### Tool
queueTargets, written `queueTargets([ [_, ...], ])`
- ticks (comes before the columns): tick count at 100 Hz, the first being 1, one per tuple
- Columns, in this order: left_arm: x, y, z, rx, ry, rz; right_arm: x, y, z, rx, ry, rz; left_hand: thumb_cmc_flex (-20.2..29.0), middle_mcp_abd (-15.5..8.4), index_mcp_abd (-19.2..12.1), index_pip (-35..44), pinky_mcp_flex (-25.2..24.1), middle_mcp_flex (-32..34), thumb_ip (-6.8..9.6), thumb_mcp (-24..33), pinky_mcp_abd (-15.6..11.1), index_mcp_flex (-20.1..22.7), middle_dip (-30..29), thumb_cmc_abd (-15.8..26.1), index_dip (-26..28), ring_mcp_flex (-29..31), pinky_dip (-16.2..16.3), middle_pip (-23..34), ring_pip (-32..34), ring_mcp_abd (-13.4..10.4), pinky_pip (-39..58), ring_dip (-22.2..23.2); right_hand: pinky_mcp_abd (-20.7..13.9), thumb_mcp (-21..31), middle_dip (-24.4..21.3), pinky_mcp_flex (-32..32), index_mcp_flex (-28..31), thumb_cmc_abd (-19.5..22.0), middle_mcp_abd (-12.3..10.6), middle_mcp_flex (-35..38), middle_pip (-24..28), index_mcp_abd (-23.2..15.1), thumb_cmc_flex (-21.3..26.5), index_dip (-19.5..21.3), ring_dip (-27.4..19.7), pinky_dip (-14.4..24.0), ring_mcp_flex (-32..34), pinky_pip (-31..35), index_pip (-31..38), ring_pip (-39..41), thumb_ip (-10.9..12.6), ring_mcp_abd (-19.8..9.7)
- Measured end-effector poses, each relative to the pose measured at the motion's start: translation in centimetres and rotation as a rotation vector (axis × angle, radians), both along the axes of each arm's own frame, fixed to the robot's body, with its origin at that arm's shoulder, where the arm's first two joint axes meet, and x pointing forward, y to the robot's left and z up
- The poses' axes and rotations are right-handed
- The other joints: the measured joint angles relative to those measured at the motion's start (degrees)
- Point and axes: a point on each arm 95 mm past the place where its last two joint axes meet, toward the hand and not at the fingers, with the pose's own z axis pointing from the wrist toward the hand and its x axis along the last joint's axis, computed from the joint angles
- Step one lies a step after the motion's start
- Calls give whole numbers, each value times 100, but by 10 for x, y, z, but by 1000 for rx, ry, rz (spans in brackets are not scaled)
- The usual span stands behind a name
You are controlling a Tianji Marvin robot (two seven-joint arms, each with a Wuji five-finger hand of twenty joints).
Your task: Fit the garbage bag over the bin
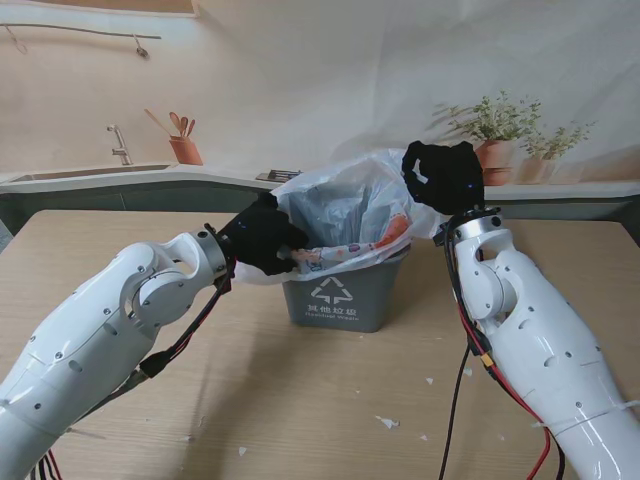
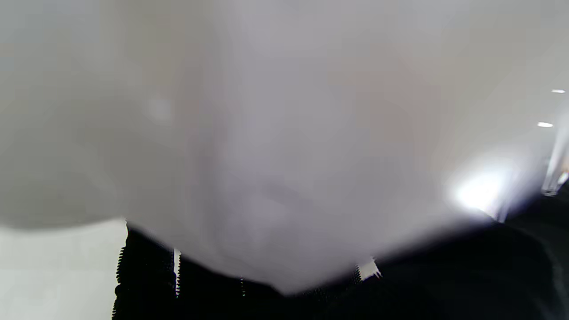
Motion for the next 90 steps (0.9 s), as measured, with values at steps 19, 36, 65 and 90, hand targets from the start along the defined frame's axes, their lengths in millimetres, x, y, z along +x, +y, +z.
queueTargets([
  [19,1,0,0,-2,2,-7,19,-12,-17,-14,55,-46,-1,0,0,0,-38,0,0,0,16,0,0,0,0,0,0,0,2,-1,-1,0,0,-4,-476,-2,-24,0,0,-1,2,0,58,39,1,-1,-15,65,4,-78,-30,0],
  [36,2,1,-1,-7,5,-10,32,-12,-26,-86,182,-44,-1,0,1,0,-66,0,0,0,43,0,0,0,0,1,0,1,3,-6,-6,0,0,62,-518,3,4,-69,18,59,-6,0,58,39,1,-1,15,75,4,-111,-30,0],
  [65,3,2,-2,-12,6,-10,45,-17,-46,-113,295,-45,-6,0,1,6,-94,0,0,0,52,0,0,0,0,1,0,1,7,-9,-86,1,-1,521,-277,65,235,-339,149,350,-6,77,46,46,-6,-1,273,75,-81,-61,-269,0],
  [90,3,1,-3,-10,6,-7,42,-15,-69,-127,439,-17,-30,0,1,63,-143,2,0,11,53,0,2,0,2,1,0,2,8,-9,-99,1,34,744,-171,84,446,-658,167,461,-7,86,37,46,-49,-124,352,74,-185,-61,-269,3],
])
